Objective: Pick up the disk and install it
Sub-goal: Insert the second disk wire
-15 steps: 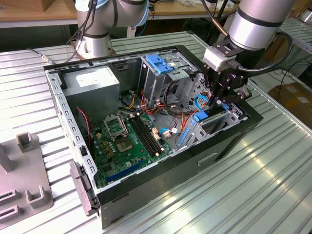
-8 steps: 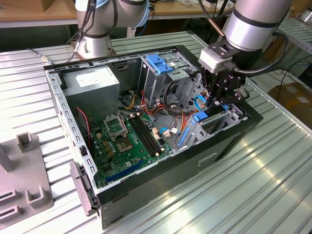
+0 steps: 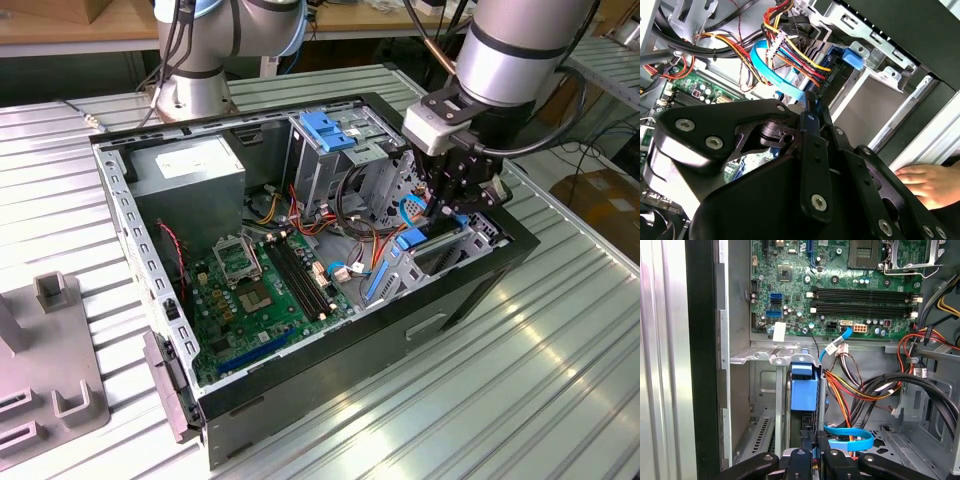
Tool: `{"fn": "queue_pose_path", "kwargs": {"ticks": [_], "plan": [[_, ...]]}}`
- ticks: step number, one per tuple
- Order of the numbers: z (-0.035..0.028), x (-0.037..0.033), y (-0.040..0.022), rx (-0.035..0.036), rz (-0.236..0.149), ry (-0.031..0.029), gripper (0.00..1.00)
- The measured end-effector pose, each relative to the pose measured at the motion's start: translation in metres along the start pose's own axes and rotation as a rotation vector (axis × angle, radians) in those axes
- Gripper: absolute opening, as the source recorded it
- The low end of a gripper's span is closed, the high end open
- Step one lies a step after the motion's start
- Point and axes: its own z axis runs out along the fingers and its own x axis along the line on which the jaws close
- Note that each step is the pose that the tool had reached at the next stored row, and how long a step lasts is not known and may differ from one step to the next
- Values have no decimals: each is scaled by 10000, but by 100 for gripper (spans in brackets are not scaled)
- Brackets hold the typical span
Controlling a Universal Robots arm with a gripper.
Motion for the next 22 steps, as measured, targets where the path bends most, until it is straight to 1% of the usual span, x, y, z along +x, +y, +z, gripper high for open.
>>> {"fn": "queue_pose_path", "kwargs": {"ticks": [6,7,8,10,11,14,18,20,21,22], "plan": [[0,1,2,9,0,0,16],[0,1,2,10,1,0,17],[0,1,2,12,1,0,24],[0,2,2,3,3,0,24],[0,2,-2,-26,8,0,24],[1,-5,-21,-187,31,3,24],[5,-8,-46,-234,38,8,24],[8,-9,-69,-320,43,31,24],[8,-9,-72,-342,45,31,23],[9,-9,-72,-351,47,32,16]]}}
